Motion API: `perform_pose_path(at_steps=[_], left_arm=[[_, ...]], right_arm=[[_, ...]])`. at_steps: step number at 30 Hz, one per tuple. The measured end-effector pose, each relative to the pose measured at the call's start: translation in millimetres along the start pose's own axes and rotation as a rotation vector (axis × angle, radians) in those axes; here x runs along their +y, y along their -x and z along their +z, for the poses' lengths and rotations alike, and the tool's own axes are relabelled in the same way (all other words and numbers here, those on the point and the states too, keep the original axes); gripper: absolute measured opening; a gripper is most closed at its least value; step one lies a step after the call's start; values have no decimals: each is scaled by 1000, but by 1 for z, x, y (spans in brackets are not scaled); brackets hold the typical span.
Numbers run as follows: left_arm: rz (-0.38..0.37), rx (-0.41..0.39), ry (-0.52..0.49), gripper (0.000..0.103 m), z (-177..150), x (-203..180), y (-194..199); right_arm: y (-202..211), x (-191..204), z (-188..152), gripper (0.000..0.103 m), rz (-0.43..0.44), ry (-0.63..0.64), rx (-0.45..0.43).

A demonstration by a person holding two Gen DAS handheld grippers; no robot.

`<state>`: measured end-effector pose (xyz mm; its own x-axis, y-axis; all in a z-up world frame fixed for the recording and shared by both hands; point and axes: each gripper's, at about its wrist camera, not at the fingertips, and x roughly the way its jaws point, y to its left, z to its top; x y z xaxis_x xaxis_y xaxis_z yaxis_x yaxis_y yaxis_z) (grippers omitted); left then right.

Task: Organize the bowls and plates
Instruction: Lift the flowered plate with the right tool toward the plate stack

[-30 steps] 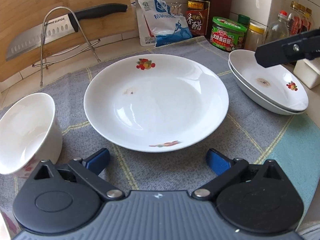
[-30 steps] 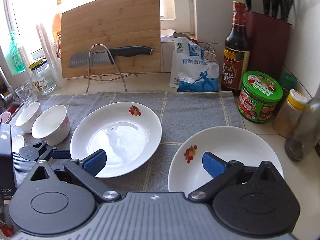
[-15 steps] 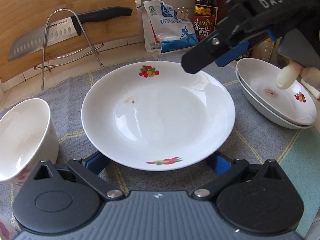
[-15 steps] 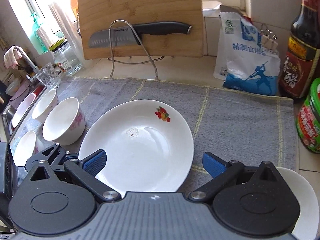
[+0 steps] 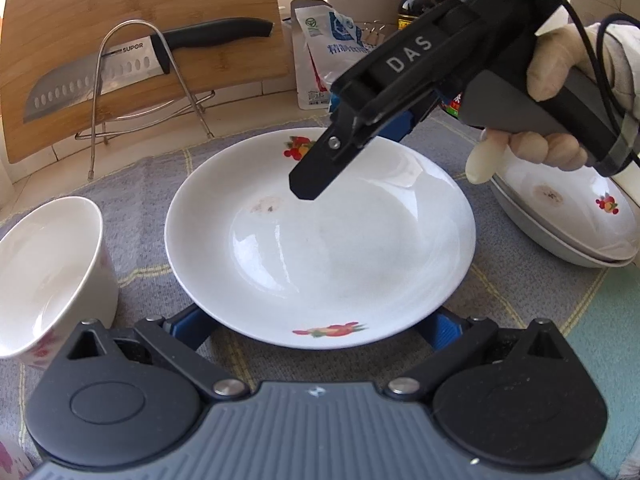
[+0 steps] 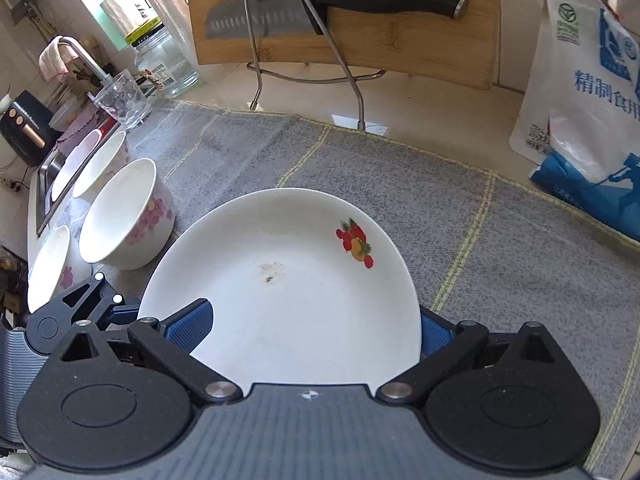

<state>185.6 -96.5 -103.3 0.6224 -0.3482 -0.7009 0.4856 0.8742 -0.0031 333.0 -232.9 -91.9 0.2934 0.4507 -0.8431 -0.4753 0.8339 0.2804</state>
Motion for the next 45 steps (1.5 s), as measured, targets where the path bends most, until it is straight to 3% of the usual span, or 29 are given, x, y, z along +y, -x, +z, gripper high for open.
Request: perform_pose_path(at_steps=[9, 20, 45], left_arm=[[-6, -1, -13, 103, 1, 0, 0], [-9, 3, -18, 101, 1, -2, 1], [-22, 14, -62, 98, 13, -9, 22]], right_arm=[[-7, -12, 23, 103, 115, 31, 94], [-9, -22, 38, 103, 193, -10, 185], [19, -10, 32, 103, 179, -37, 147]])
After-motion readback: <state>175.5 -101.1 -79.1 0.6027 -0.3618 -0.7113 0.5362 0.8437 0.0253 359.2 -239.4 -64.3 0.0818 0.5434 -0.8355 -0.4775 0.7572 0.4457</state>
